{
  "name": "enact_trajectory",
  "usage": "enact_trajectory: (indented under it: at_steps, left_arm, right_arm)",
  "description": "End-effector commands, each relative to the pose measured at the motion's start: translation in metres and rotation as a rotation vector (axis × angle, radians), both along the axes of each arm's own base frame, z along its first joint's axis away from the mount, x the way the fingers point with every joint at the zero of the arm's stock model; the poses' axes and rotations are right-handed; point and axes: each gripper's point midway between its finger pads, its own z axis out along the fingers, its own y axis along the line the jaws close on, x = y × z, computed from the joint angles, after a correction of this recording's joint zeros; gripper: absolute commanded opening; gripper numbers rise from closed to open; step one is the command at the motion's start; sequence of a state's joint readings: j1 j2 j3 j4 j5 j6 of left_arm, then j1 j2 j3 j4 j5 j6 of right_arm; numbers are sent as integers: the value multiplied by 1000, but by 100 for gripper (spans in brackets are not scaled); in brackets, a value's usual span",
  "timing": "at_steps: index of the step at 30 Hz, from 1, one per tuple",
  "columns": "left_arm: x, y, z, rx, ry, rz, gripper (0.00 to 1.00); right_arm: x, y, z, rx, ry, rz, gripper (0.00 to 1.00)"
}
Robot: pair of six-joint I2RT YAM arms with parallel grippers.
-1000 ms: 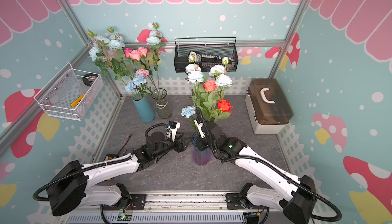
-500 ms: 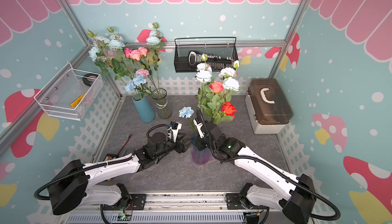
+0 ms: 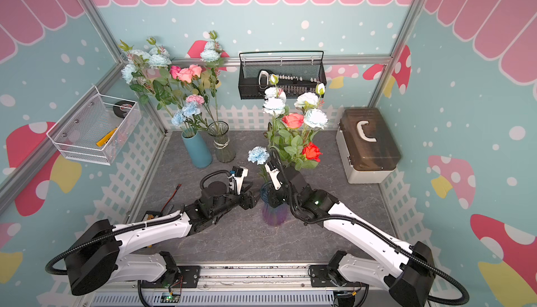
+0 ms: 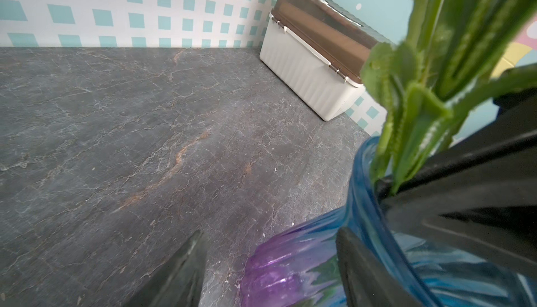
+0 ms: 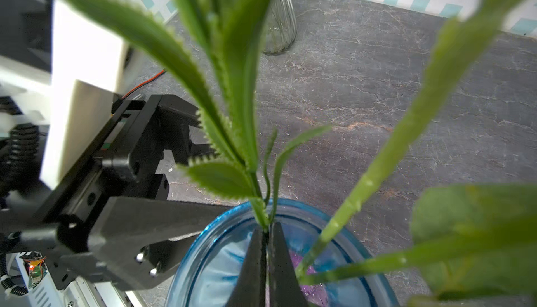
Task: Pick out blue flowers from the vase
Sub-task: Pick up the flower from the vase.
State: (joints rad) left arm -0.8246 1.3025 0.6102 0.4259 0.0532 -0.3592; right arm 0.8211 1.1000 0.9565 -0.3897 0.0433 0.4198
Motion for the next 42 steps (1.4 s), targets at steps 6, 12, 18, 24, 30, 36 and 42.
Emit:
enact_trajectory:
  at_steps: [6,12,18,24,30,36,42]
  left_arm:
    - [-2,16,17,-17,-71,57,71]
    - [-3,28,25,-10,-96,92,71]
    - [-10,42,44,-29,-123,105,73]
    - [-23,61,84,-116,-140,80,77]
    - [-41,75,124,-133,-183,57,78]
    - [-57,71,180,-189,-227,-35,77]
    - [-58,72,230,-188,-290,-77,75]
  right_arm:
    - [-3,2,35,42,-70,30,0]
    - [-1,3,67,37,-133,50,0]
    - [-1,5,99,49,-190,80,0]
    - [0,6,131,50,-254,103,0]
    - [0,10,169,71,-320,132,0]
    - [2,21,197,100,-361,174,0]
    - [0,20,232,130,-408,185,0]
